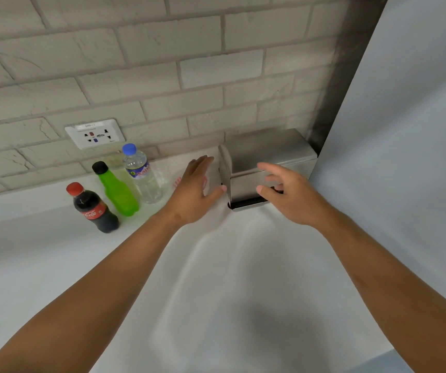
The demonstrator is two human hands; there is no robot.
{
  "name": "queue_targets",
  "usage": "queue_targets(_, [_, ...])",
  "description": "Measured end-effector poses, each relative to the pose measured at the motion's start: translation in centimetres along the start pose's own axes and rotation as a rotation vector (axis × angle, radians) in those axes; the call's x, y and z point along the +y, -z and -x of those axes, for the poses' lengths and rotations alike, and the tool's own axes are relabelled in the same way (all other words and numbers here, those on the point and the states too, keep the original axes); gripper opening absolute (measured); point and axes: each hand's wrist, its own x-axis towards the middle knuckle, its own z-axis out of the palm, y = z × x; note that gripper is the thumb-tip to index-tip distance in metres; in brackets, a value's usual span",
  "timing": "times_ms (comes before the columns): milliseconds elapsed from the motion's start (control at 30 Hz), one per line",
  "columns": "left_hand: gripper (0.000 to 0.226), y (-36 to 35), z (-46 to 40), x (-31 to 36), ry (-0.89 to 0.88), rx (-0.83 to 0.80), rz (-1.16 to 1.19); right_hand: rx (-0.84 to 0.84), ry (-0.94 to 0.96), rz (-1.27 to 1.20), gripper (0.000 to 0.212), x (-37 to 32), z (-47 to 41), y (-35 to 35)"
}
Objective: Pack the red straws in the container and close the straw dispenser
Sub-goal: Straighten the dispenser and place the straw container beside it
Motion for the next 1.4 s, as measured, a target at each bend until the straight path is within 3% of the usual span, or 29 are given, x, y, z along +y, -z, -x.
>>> queue_targets(133, [0.077,-2.5,-0.2,1.8,0.035,0.017,0.052,0.107,0.036,0.041,0.055,2.7,-0.3,3.1])
queue_targets(400, [0.082,-6.9,-0.1,3.6,0.367,0.095,0.434,0.195,0.043,0.102,0.063,8.5,-2.6,5.0])
queue_targets(733, [0.055,-9.6,-1.8,5.2,0.516,0.303,0.515,0.267,-0.159,-0.144,0.081,11.7,-5.4,3.6])
queue_targets(1033, [0.048,-10.0,-2.9,4.9,0.61,0.411,0.532,0.325,-0.192,-0.208,0.07,12.2,-6.6,3.4])
queue_targets(1400, [0.046,-10.5,-3.1,4.1,0.617,0.432,0.531,0.321,-0.183,-0.188,0.068,12.3,-6.7,3.5])
